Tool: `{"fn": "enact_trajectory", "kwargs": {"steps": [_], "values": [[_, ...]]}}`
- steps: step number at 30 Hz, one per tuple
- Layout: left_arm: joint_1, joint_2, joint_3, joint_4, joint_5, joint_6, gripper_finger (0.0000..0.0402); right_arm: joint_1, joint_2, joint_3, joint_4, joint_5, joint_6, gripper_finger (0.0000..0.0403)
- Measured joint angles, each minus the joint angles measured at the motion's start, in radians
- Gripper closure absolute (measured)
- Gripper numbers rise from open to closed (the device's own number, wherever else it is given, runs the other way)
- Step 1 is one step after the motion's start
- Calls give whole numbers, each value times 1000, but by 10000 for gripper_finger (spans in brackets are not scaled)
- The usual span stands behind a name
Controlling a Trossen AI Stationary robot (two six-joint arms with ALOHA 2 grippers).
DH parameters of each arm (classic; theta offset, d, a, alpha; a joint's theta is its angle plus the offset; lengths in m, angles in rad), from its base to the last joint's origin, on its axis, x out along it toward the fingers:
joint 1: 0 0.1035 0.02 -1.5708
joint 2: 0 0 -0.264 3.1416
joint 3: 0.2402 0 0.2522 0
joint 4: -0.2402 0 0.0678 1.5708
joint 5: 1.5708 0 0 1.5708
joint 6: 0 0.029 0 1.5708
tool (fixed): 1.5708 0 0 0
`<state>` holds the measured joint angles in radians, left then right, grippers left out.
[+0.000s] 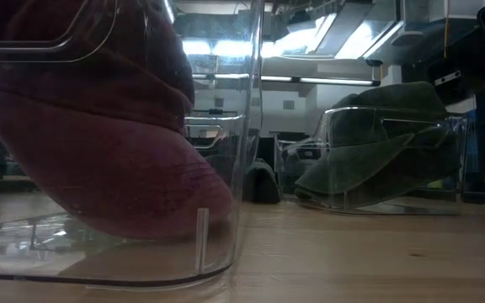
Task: Pick & Place hat
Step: Put the bottom left red cap into the left transparent bin, then put the top red cap into the left transparent bin
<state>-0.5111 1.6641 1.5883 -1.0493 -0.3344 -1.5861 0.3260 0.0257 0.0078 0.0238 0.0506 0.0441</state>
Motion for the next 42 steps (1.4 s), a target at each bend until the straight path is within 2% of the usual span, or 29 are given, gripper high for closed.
{"fn": "enact_trajectory", "kwargs": {"steps": [7,14,20,31,38,42], "values": [[73,-80,0,-24,-12,310,235,0,0,0,0,0,0,377],[151,-147,0,-26,-36,692,235,0,0,0,0,0,0,377],[219,-153,0,-69,20,990,235,0,0,0,0,0,0,377],[396,-139,0,-93,13,1441,228,0,0,0,0,0,0,377],[461,-110,0,-69,24,1599,215,0,0,0,0,0,0,377],[467,-108,0,-37,120,1697,216,0,0,0,0,0,0,377]]}}
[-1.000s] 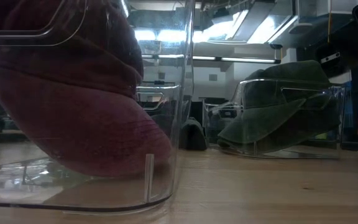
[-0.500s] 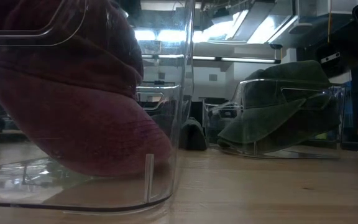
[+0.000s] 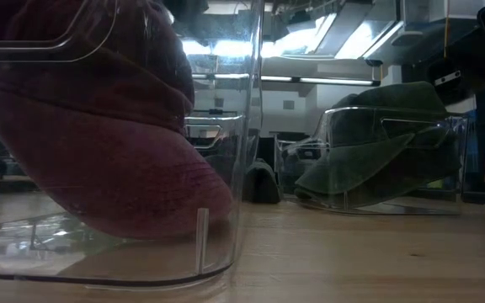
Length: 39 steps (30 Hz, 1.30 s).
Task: Pick & Place hat
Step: Put the top red cap into the left transparent bin
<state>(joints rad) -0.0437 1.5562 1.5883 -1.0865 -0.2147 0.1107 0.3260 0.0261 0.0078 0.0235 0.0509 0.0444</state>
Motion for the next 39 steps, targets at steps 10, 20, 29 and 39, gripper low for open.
{"fn": "enact_trajectory", "kwargs": {"steps": [10,20,29,39], "values": [[73,-1,-10,-64,-76,67,231,0,0,0,0,0,0,377],[250,-1,-139,74,-60,77,235,0,0,0,0,0,0,377],[301,-1,-339,230,-22,349,241,0,0,0,0,0,0,377],[355,0,-498,456,-68,767,241,0,0,0,0,0,0,377]]}}
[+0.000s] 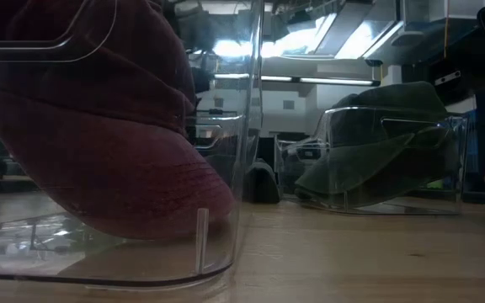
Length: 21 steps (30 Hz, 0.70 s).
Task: Pick & Place hat
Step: Put the top red cap into the left transparent bin
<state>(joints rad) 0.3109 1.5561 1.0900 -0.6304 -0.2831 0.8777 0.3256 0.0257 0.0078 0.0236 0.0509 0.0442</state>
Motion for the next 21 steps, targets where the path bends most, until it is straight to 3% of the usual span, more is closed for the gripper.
{"fn": "enact_trajectory", "kwargs": {"steps": [11,21], "values": [[82,87,-14,106,67,53,254,0,0,0,0,0,0,377],[129,115,-13,90,104,136,258,0,0,0,0,0,0,377]]}}
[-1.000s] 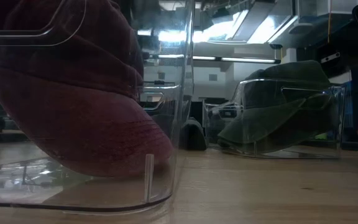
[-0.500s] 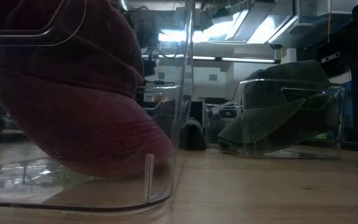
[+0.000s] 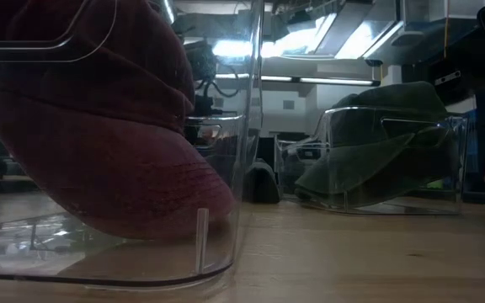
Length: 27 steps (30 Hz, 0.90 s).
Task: Pick & Place hat
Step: Put the top red cap into the left transparent bin
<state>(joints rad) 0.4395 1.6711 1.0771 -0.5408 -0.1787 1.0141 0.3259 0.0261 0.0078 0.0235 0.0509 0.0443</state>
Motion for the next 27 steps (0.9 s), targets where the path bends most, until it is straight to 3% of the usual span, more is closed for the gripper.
{"fn": "enact_trajectory", "kwargs": {"steps": [7,20,27], "values": [[16,32,1,26,61,31,258,0,0,0,0,0,0,377],[28,92,1,43,68,20,260,0,0,0,0,0,0,377],[28,79,1,43,-6,-39,313,0,0,0,0,0,0,377]]}}
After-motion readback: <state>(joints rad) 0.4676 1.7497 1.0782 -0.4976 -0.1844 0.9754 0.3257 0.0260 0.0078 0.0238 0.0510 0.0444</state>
